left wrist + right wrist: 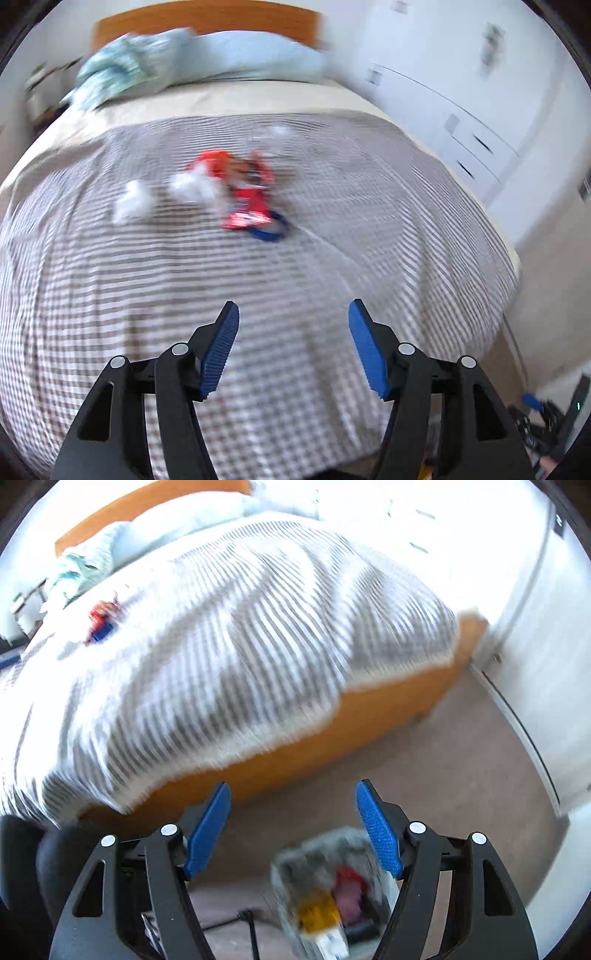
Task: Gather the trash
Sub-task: 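Move both tools back over the bed toward the remaining trash, then grasp the white plastic bag with the left tool while the right tool grasps the clear plastic cup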
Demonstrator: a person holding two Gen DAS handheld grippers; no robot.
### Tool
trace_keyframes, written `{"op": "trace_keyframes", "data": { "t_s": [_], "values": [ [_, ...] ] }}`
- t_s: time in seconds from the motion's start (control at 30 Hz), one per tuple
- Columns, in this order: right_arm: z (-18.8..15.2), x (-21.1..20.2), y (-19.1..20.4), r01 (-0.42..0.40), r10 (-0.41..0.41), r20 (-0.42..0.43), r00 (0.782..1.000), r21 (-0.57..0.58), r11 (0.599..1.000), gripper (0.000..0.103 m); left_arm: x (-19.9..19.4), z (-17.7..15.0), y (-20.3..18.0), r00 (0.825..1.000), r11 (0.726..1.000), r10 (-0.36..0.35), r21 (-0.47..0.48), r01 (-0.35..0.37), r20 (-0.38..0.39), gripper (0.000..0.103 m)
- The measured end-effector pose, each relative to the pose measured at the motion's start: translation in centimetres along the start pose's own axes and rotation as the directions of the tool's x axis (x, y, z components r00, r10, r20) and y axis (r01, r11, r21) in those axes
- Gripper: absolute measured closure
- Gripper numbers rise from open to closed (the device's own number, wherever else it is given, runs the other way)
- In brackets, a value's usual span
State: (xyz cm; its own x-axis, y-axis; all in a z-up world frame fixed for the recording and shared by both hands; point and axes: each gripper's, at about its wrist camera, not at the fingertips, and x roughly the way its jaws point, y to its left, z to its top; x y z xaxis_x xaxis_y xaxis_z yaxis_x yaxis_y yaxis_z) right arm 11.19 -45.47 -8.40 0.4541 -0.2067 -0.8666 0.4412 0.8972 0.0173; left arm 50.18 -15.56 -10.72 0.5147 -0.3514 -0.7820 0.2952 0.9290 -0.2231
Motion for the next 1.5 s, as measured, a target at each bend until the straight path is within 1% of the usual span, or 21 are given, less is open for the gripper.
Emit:
{"op": "trace_keyframes", "data": {
  "t_s": [0.1,0.13,0.2,0.27,0.4,0.5,0.53,0.6,0.67,0.73,0.8,0.87,0.97,1.1,1.23,1.3,1.37,1.4,1.43,1.47,1.5],
  "values": [
    [3.9,-0.5,2.6,-0.028,0.03,0.059,0.998,-0.048,0.998,0.035,1.3,2.3,5.5,0.996,0.991,0.073,-0.111,-0.068,0.042,0.042],
    [5.0,-0.6,3.5,-0.037,0.042,0.076,0.996,-0.066,0.997,0.035,1.9,3.0,6.9,0.991,0.985,0.116,-0.132,-0.107,0.063,0.037],
    [7.8,-0.7,5.7,-0.053,0.065,0.115,0.991,-0.106,0.993,0.035,3.9,4.3,9.6,0.959,0.954,0.266,-0.166,-0.248,0.098,0.031],
    [10.2,-0.2,7.7,-0.073,0.093,0.139,0.986,-0.143,0.987,0.035,6.4,6.0,11.9,0.937,0.932,0.338,-0.173,-0.32,0.087,0.03],
    [14.9,1.7,12.0,-0.139,0.172,0.155,0.973,-0.205,0.969,0.035,12.2,9.6,16.2,0.948,0.915,0.316,-0.252,-0.315,-0.036,0.03],
    [17.9,3.2,15.5,-0.167,0.212,0.161,0.964,-0.254,0.953,0.035,14.9,10.9,18.1,0.926,0.875,0.37,-0.309,-0.373,-0.07,0.032],
    [18.7,3.7,16.6,-0.183,0.232,0.163,0.959,-0.271,0.945,0.035,15.3,11.1,18.4,0.934,0.883,0.352,-0.31,-0.352,-0.056,0.045],
    [20.4,4.8,19.0,-0.231,0.288,0.159,0.944,-0.302,0.925,0.035,16.2,11.2,18.5,0.952,0.892,0.301,-0.337,-0.3,-0.052,0.085],
    [21.9,5.9,20.8,-0.259,0.321,0.156,0.934,-0.322,0.91,0.035,15.4,10.5,18.2,0.96,0.902,0.274,-0.334,-0.274,-0.048,0.096],
    [23.7,6.8,22.6,-0.269,0.346,0.163,0.924,-0.365,0.891,0.035,12.7,9.5,18.0,0.962,0.896,0.273,-0.357,-0.263,-0.023,0.099],
    [25.8,8.0,23.9,-0.285,0.37,0.156,0.916,-0.396,0.873,0.035,9.7,8.0,18.5,0.983,0.896,0.183,-0.415,-0.157,0.024,0.099],
    [28.6,10.3,25.0,-0.311,0.387,0.13,0.913,-0.391,0.866,0.035,7.6,6.7,18.2,0.988,0.897,0.136,-0.433,-0.092,0.072,0.099],
    [33.6,15.1,26.6,-0.368,0.415,0.071,0.907,-0.342,0.864,0.035,6.9,6.2,17.8,0.99,0.919,0.094,-0.392,-0.046,0.103,0.099],
    [38.5,20.3,28.7,-0.448,0.472,0.019,0.881,-0.283,0.848,0.035,7.4,6.5,17.9,0.99,0.913,-0.011,-0.402,0.067,0.139,0.099],
    [42.5,25.5,31.3,-0.533,0.537,-0.025,0.843,-0.175,0.828,0.035,8.1,6.2,16.6,0.99,0.923,-0.045,-0.374,0.093,0.135,0.1],
    [43.5,27.7,32.0,-0.556,0.557,-0.027,0.83,-0.116,0.823,0.035,8.5,6.1,16.1,0.992,0.939,-0.027,-0.337,0.068,0.125,0.099],
    [44.0,29.9,32.6,-0.564,0.561,-0.053,0.826,-0.061,0.824,0.035,8.9,6.0,16.8,0.994,0.928,-0.019,-0.368,0.059,0.111,0.099],
    [44.1,30.7,32.7,-0.574,0.572,-0.061,0.818,-0.041,0.817,0.039,9.2,5.9,17.3,0.994,0.918,-0.038,-0.389,0.076,0.104,0.099],
    [44.1,31.2,32.8,-0.588,0.585,-0.076,0.807,-0.027,0.808,0.059,9.4,5.7,17.8,0.994,0.911,-0.051,-0.404,0.087,0.099,0.099],
    [44.1,31.5,32.9,-0.598,0.595,-0.087,0.799,-0.013,0.801,0.069,9.6,5.6,18.2,0.995,0.909,-0.041,-0.41,0.076,0.092,0.099],
    [44.2,31.4,32.7,-0.631,0.628,-0.091,0.773,-0.006,0.776,0.082,9.6,5.5,18.4,0.996,0.909,-0.024,-0.412,0.055,0.082,0.099]
  ]
}}
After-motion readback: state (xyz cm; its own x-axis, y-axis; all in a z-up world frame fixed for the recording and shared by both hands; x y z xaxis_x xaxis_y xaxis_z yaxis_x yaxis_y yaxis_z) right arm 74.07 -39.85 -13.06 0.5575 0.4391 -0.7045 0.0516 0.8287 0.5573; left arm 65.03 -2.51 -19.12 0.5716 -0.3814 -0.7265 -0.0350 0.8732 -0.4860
